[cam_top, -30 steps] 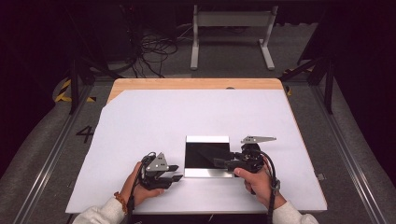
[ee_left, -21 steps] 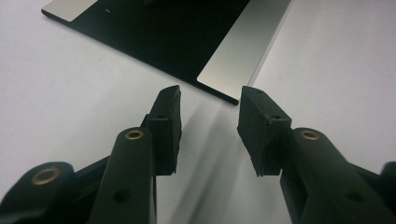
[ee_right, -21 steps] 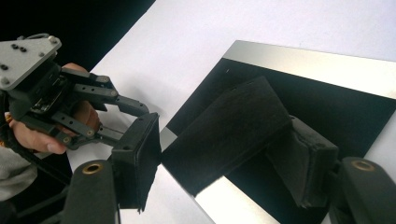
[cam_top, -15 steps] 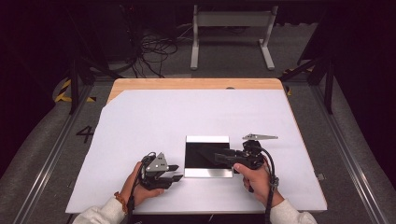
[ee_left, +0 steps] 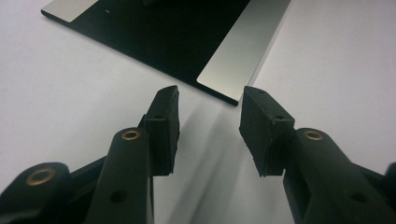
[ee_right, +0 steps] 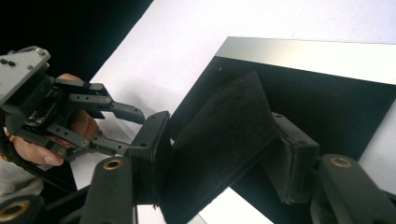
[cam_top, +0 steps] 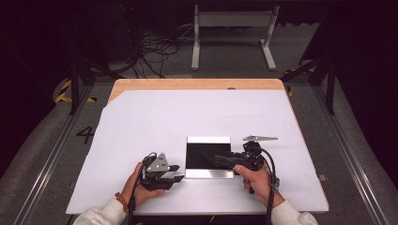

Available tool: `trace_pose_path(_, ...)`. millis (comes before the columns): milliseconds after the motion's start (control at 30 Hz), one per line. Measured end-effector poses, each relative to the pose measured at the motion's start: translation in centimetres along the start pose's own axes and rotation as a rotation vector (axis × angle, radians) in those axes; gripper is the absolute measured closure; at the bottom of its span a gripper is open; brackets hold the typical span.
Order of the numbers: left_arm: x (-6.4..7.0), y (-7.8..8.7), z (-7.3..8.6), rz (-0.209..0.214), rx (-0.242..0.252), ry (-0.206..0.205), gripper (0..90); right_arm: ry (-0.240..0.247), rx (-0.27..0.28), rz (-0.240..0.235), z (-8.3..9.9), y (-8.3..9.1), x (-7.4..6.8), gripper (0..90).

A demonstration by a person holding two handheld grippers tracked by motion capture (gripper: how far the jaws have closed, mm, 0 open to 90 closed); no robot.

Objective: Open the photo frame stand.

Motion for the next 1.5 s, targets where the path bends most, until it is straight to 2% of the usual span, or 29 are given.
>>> trace_pose_path(133, -0.2, 0.1, 0.0, -0.009, 0.006, 0.007, 53.1, 0.009, -0.009, 0.0, 0.1, 0.0, 0.1, 48.4)
trace_pose_path(167, -0.3, 0.1, -0.1, -0.01, 0.012, 0.02, 53.1, 0.013, -0.007, 0.001, 0.1, 0.0, 0.1, 48.5)
trace_pose_path(267, -0.4, 0.0, -0.2, -0.009, 0.026, 0.032, 46.6, 0.039, -0.014, 0.009, 0.2, 0.0, 0.1, 48.9)
trace_pose_path(333, -0.5, 0.0, -0.3, -0.011, 0.027, 0.045, 45.3, 0.041, -0.015, 0.01, 0.2, 0.0, 0.1, 49.0)
trace_pose_path(400, -0.6, -0.2, -0.4, -0.018, 0.029, 0.053, 39.6, 0.052, -0.016, 0.01, 0.2, 0.0, 0.1, 48.9)
trace_pose_path(767, -1.2, -0.6, -0.5, 0.011, 0.055, 0.086, 31.4, 0.097, -0.008, 0.015, 0.4, 0.2, -0.2, 49.0)
trace_pose_path(1000, -1.4, -0.9, -0.5, 0.034, 0.047, 0.093, 28.9, 0.146, 0.001, 0.014, 0.6, 0.5, -0.6, 49.2)
trace_pose_path(1500, -1.7, -2.4, -1.6, 0.074, 0.027, 0.118, 26.4, 0.227, 0.013, 0.002, 1.1, 1.1, -1.3, 50.9)
Point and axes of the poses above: each handheld gripper's, and its own axes: y roughly backward along the jaws, z roughly out of its underside, x roughly to its right, the point moved 3 cm from there along -y, roughly forward along the jaws, and after that the axes turned 15 degrees about -y, right-handed, at the moved point
